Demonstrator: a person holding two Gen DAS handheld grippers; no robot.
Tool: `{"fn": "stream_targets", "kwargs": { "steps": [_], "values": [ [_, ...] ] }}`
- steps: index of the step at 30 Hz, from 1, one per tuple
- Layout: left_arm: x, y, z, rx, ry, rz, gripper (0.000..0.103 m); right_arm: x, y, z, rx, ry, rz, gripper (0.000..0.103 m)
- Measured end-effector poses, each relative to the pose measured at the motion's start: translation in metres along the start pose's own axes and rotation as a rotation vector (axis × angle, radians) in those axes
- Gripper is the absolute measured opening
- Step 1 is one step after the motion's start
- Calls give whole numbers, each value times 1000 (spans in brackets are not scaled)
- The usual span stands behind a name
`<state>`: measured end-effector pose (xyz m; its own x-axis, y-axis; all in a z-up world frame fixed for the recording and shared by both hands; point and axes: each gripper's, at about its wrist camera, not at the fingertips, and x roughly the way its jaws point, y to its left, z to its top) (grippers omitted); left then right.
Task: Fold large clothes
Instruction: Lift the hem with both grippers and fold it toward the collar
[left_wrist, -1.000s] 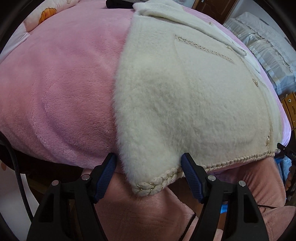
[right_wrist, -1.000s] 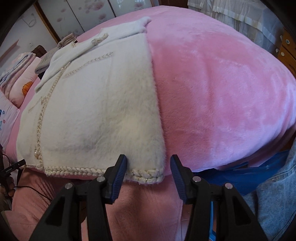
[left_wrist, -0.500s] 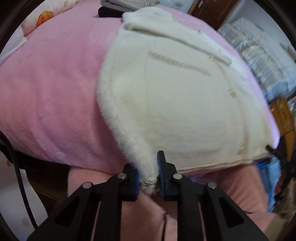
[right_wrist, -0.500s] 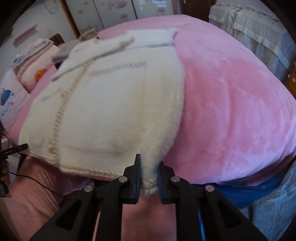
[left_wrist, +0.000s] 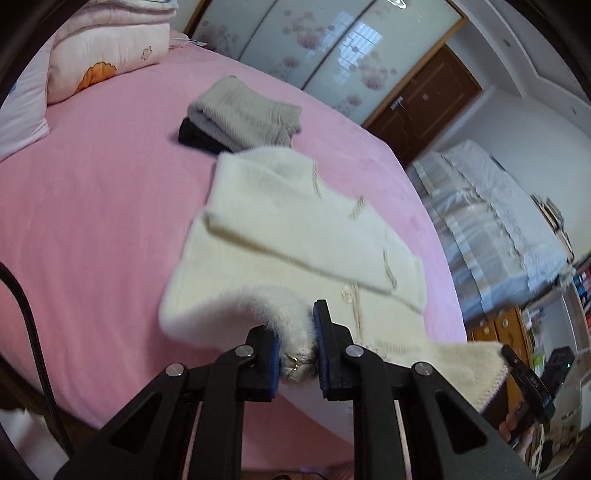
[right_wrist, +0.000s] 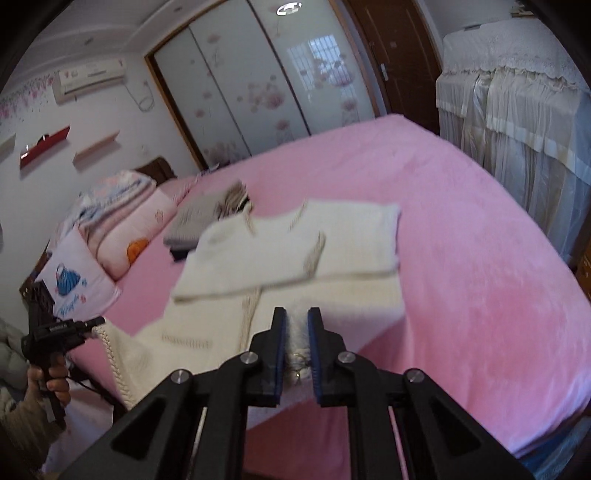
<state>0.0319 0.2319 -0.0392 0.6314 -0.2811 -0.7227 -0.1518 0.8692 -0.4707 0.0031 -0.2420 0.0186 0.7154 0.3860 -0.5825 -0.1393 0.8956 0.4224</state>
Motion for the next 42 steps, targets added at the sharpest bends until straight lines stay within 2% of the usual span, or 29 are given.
{"fn": "stream_targets", "kwargs": {
  "steps": [2,4,7,10,12,14,16,19,21,23,25,32,34,36,37,38,39,42],
  "values": [
    [20,-2,29,-27,-13,16,14,17,-4,28,13,-29,-11,8],
    [39,2,55,-37,-21,33,14,33,-9,52,23,-49,-39,0],
    [83,5,85,-44,-4,57,14,70,-28,83,59,-61,-89,0],
    [137,7,102,-41,39,119,14,116,-47,96,90,0,-151,0],
    [167,10,104,-50,53,154,14,139,-58,94,106,47,-177,0],
    [184,16,109,-84,43,156,14,149,-65,88,109,63,-209,0],
    [188,20,108,-94,13,155,14,150,-69,81,107,65,-215,0],
    [189,17,116,-72,-48,115,14,152,-78,71,101,91,-219,2],
    [192,14,119,-57,-59,116,14,156,-87,62,114,133,-220,11],
    [199,15,118,-49,-37,134,14,161,-97,50,134,169,-225,36],
    [203,19,116,-40,-16,143,14,164,-108,36,147,204,-238,42],
    [204,32,111,-21,48,133,15,175,-125,-13,156,373,-258,42],
    [204,30,111,-3,57,140,15,178,-125,-20,152,394,-260,42],
    [203,28,110,9,60,145,15,180,-126,-22,173,389,-238,42],
    [202,26,110,11,57,149,15,180,-124,-22,178,381,-234,36],
    [200,25,110,12,53,153,15,178,-121,-20,166,362,-245,14],
    [197,23,110,15,47,155,15,176,-116,-17,146,347,-250,9],
    [187,15,111,33,21,159,14,160,-96,-1,83,265,-278,8]
  ]
}}
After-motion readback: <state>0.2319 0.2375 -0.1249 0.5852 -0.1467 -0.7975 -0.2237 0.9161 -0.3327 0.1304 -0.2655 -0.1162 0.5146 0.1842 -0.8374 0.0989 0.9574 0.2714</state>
